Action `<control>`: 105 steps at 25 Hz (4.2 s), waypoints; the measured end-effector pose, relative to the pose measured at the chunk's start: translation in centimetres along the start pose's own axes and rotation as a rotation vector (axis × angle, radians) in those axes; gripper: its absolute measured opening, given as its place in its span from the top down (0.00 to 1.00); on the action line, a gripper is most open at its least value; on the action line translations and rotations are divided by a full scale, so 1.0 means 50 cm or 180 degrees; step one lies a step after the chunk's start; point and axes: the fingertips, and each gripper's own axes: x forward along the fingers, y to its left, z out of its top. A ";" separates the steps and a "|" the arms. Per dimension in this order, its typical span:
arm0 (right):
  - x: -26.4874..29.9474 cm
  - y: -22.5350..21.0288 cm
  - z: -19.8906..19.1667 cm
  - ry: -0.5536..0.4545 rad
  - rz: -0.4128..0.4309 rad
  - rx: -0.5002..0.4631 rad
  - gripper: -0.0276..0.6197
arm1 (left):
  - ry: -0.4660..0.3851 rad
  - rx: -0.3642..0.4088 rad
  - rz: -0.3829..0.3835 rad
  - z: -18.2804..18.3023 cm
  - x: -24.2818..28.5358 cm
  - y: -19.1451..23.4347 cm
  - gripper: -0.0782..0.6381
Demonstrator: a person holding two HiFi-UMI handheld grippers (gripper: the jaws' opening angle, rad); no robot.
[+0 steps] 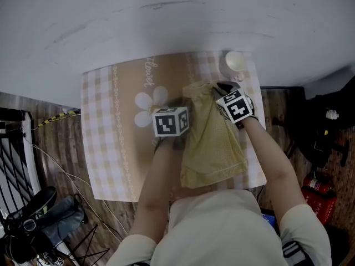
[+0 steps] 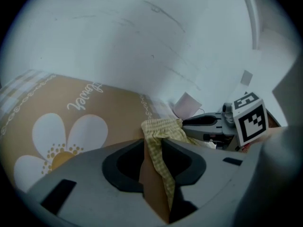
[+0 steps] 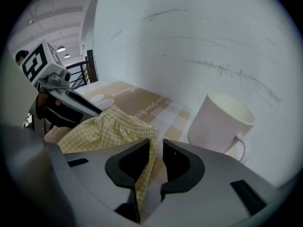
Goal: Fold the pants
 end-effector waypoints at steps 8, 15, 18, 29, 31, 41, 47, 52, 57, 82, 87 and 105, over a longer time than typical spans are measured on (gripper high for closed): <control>0.013 0.014 -0.006 0.0017 0.0426 0.0359 0.87 | 0.0318 0.0150 -0.0071 -0.003 0.033 -0.015 0.75; 0.016 0.022 -0.008 0.0048 0.0534 0.0826 0.93 | 0.0369 0.0143 -0.0070 0.000 0.040 -0.025 0.82; 0.009 0.023 -0.005 0.0031 0.0498 0.0677 0.94 | 0.0242 0.0226 0.0004 0.015 0.018 -0.022 0.83; -0.123 0.026 0.056 -0.0655 0.0344 0.0410 0.94 | -0.0233 0.0766 0.0184 0.075 -0.084 -0.044 0.84; -0.155 0.031 0.058 -0.0741 0.0350 0.0353 0.94 | -0.0296 0.0824 0.0175 0.076 -0.104 -0.065 0.84; -0.309 0.105 -0.001 -0.1050 0.0574 0.0307 0.94 | -0.0336 0.0951 0.0157 -0.028 -0.225 -0.172 0.84; -0.366 0.181 -0.080 -0.1030 0.0670 0.0009 0.94 | -0.0187 0.0899 0.0271 -0.164 -0.277 -0.203 0.84; -0.395 0.217 -0.156 -0.0964 0.0701 -0.0021 0.94 | -0.0099 0.0867 0.0385 -0.251 -0.290 -0.231 0.84; -0.424 0.237 -0.220 -0.0917 0.0712 0.0102 0.94 | -0.0038 0.0877 0.0425 -0.319 -0.302 -0.260 0.84; -0.574 0.380 -0.383 -0.1137 0.0588 0.0665 0.92 | -0.0478 0.0445 0.0479 -0.527 -0.473 -0.331 0.82; -0.646 0.413 -0.387 -0.1342 0.0533 0.0594 0.92 | -0.0727 0.0351 0.0436 -0.535 -0.512 -0.374 0.84; -0.745 0.443 -0.390 -0.1601 0.0411 0.0440 0.96 | -0.0935 0.0365 0.0332 -0.560 -0.559 -0.436 0.86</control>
